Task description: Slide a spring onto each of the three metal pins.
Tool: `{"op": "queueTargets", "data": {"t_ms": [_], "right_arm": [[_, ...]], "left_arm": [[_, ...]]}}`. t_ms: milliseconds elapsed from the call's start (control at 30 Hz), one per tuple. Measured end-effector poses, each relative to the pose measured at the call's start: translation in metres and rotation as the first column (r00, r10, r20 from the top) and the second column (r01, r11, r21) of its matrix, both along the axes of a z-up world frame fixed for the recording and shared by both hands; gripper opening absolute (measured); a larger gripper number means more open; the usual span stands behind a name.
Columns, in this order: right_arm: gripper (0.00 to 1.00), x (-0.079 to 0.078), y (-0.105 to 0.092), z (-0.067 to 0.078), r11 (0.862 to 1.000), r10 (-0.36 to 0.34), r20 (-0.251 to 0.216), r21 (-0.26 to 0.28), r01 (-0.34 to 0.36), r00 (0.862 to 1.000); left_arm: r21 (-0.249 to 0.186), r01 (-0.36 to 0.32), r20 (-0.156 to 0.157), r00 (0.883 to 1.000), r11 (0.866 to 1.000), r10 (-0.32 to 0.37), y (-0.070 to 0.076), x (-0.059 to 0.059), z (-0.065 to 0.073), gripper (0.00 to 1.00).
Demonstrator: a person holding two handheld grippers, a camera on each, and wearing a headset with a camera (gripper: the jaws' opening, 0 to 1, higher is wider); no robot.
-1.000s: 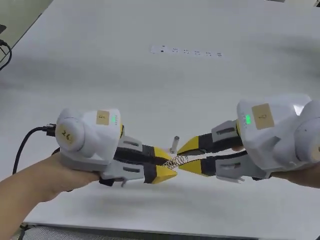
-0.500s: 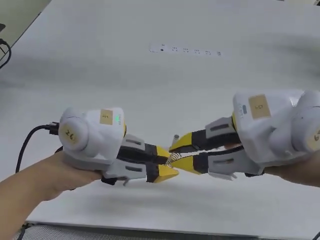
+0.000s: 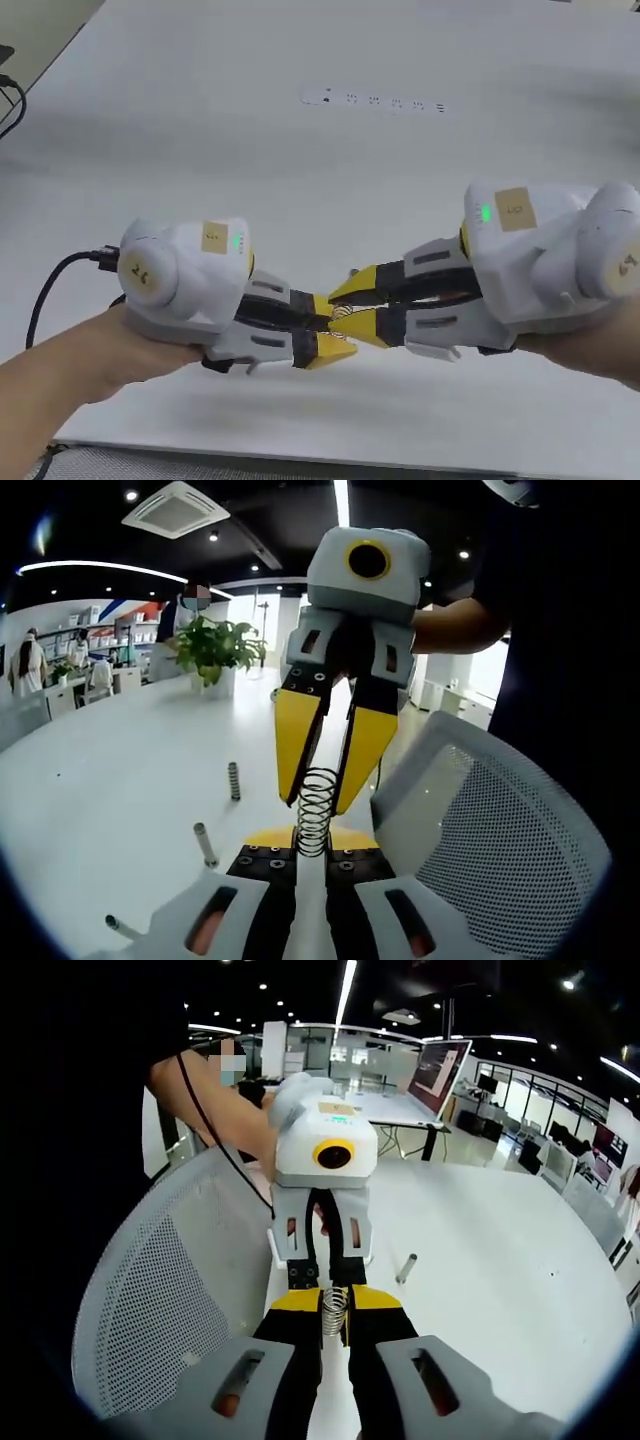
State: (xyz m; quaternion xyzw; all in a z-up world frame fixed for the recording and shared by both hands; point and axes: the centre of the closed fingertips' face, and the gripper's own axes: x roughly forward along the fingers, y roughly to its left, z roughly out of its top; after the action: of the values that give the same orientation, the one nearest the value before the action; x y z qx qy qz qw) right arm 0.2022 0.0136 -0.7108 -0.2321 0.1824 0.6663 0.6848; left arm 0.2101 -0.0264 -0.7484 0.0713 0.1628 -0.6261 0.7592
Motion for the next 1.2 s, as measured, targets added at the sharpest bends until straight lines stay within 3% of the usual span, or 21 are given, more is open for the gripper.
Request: {"op": "queueTargets", "data": {"t_ms": [500, 567, 633, 733, 1200], "right_arm": [[0.05, 0.002, -0.006, 0.006, 1.000, 0.001, 0.023, -0.030, 0.000, 1.000], [0.05, 0.003, -0.006, 0.006, 0.999, 0.003, 0.024, -0.033, -0.002, 1.000], [0.05, 0.002, -0.005, 0.006, 0.999, 0.009, 0.034, -0.037, -0.008, 0.999], [0.05, 0.001, -0.005, 0.005, 0.999, 0.012, 0.033, -0.040, -0.011, 0.999], [0.05, 0.005, -0.007, 0.005, 0.999, -0.003, 0.037, -0.043, 0.005, 0.999]], "left_arm": [[-0.006, -0.032, 0.004, 0.999, 0.999, 0.032, -0.003, 0.006, 0.003, 0.03], [-0.011, -0.045, -0.013, 0.999, 0.999, 0.045, -0.003, 0.007, 0.004, 0.07], [-0.008, -0.052, -0.006, 0.999, 0.999, 0.052, -0.002, 0.008, 0.004, 0.14], [-0.008, -0.055, -0.002, 0.998, 0.998, 0.055, -0.001, 0.009, 0.005, 0.12], [0.011, -0.073, 0.005, 0.997, 0.997, 0.073, 0.003, 0.010, 0.001, 0.26]]}}
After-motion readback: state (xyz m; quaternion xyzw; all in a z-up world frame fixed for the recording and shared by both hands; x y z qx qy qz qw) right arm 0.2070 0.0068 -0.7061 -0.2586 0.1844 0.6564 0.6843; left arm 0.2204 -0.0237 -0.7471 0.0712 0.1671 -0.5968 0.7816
